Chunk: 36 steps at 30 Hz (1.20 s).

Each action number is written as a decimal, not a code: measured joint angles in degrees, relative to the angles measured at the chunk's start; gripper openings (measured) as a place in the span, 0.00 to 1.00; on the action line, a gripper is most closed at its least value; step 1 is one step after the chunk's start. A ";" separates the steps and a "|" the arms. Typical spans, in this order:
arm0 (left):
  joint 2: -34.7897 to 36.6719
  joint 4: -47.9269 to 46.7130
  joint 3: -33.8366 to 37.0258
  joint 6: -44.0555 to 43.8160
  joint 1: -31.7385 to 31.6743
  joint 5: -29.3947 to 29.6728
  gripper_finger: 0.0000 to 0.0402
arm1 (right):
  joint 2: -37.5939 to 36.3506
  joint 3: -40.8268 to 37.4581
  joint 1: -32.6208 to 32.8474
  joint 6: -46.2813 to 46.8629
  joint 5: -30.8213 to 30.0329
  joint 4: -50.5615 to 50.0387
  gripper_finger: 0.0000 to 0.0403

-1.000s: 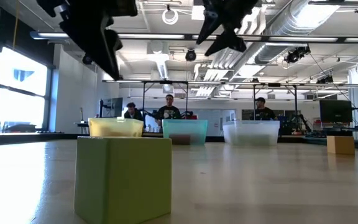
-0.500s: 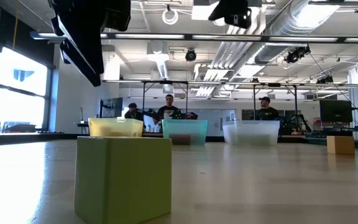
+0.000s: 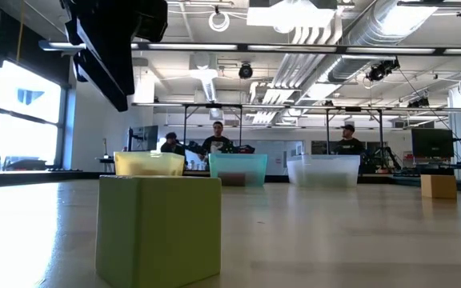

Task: Sort & place blocks by color
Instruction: Put the light green block into the white bin

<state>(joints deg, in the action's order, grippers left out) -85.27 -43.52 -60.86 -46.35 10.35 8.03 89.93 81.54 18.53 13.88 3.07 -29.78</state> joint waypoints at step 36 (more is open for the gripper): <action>0.02 0.09 0.00 -0.02 0.00 1.64 0.53 | 21.34 -0.04 6.01 -29.39 8.24 18.84 0.46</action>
<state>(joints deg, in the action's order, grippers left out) -85.26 -43.42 -60.86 -46.37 10.35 9.67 111.27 81.50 24.53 -15.51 11.31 -10.94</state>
